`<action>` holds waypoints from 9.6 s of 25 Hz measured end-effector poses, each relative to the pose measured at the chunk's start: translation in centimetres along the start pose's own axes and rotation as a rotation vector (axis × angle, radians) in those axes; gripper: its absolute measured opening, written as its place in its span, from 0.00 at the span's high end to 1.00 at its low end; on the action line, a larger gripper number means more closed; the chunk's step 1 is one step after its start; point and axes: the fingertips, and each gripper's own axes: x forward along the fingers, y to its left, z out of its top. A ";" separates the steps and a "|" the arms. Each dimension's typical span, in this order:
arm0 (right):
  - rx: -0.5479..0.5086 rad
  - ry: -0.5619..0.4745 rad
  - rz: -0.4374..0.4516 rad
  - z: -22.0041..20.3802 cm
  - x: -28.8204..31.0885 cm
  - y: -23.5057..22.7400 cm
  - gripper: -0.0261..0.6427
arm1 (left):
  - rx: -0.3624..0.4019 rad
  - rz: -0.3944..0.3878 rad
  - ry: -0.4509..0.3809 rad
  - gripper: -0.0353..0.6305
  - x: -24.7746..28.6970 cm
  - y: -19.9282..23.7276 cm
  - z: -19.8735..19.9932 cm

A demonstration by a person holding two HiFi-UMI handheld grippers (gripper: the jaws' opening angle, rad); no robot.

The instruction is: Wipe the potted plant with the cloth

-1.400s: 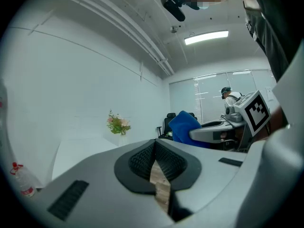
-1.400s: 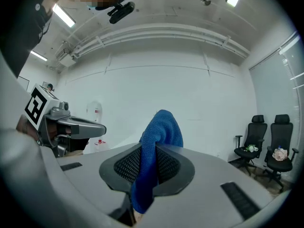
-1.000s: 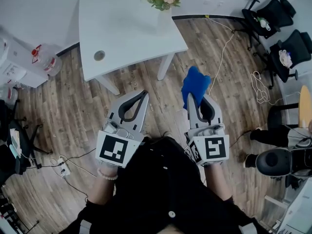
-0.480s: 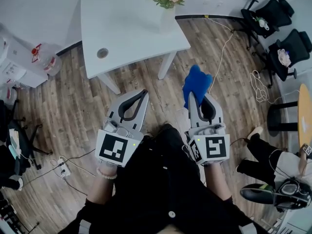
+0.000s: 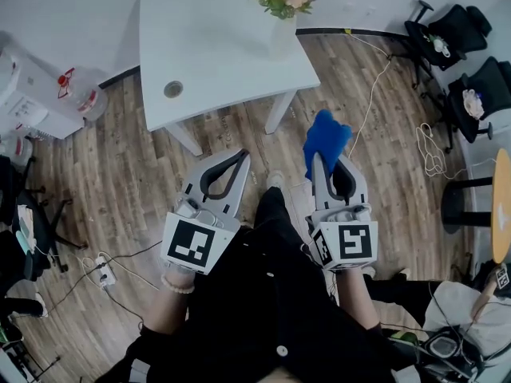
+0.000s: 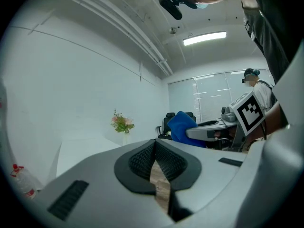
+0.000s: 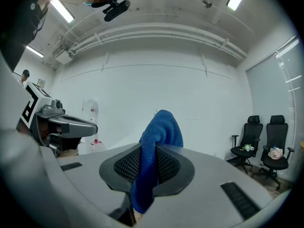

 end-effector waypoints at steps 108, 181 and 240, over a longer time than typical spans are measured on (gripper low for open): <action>0.007 0.181 0.100 -2.1 33.6 -22.8 0.84 | -0.019 -0.055 0.147 0.47 41.0 19.6 -4.8; -0.147 0.371 1.250 -6.1 46.6 -13.9 0.84 | 0.096 -0.093 0.158 0.63 41.2 18.5 -5.0; 0.577 0.593 0.558 -19.7 44.8 -16.3 0.84 | 0.084 -0.114 0.162 0.63 41.1 18.6 -5.0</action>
